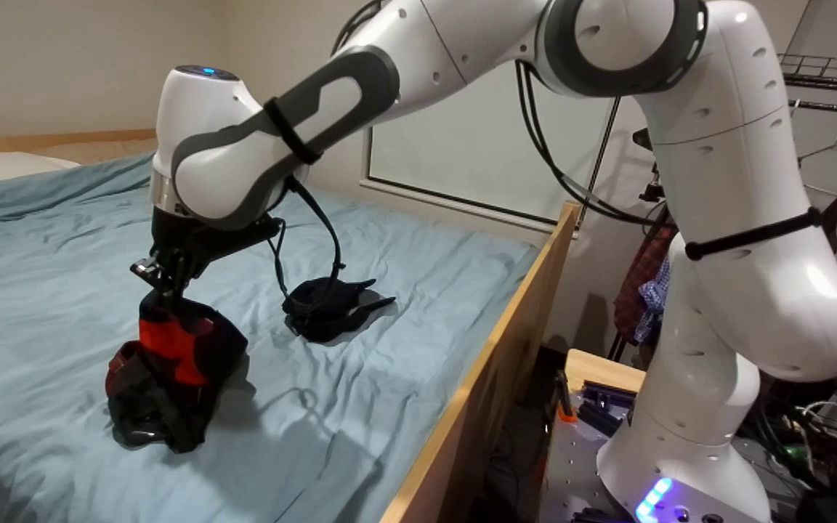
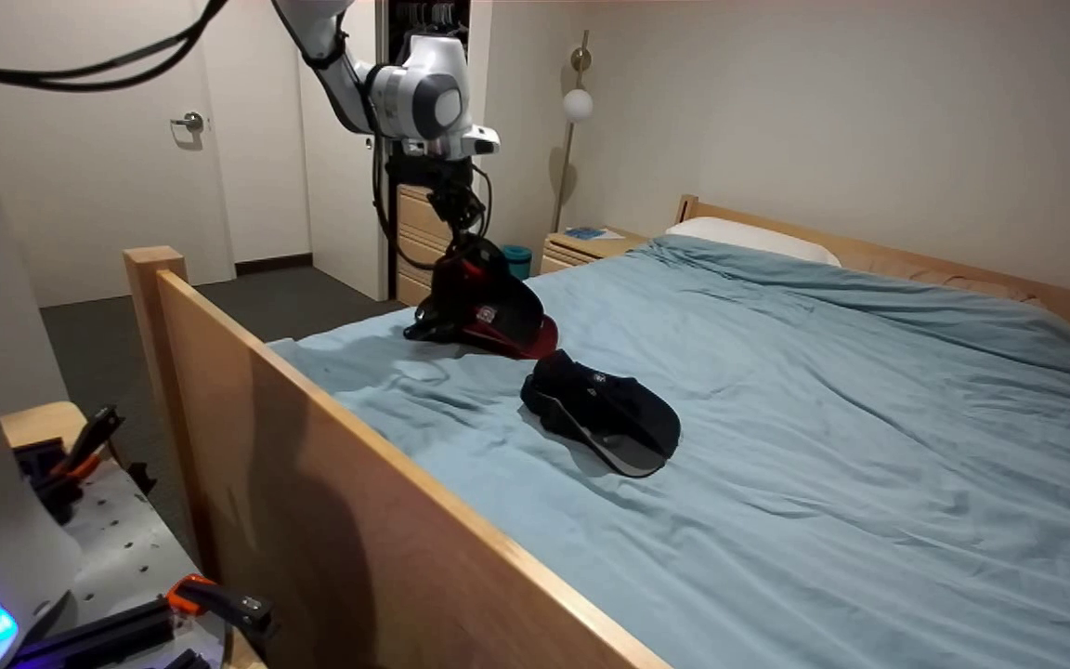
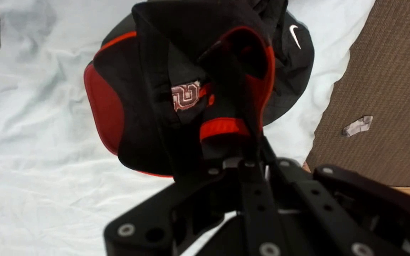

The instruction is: Turn the caps over and pile 2 of them on top of each other

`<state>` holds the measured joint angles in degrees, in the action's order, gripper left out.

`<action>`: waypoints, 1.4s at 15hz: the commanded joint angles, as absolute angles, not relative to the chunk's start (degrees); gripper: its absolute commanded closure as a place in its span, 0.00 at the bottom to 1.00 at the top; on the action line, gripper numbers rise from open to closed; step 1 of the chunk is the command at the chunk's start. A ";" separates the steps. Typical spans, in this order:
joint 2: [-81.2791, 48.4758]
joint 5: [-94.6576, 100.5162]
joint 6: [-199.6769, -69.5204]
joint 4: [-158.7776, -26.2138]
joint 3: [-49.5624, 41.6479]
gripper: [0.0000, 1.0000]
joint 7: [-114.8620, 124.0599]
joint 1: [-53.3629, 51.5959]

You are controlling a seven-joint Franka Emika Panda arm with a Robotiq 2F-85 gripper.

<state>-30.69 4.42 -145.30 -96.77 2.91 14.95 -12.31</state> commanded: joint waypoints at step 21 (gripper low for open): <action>-9.83 -22.25 -128.57 -109.60 12.77 0.96 -0.78 -8.14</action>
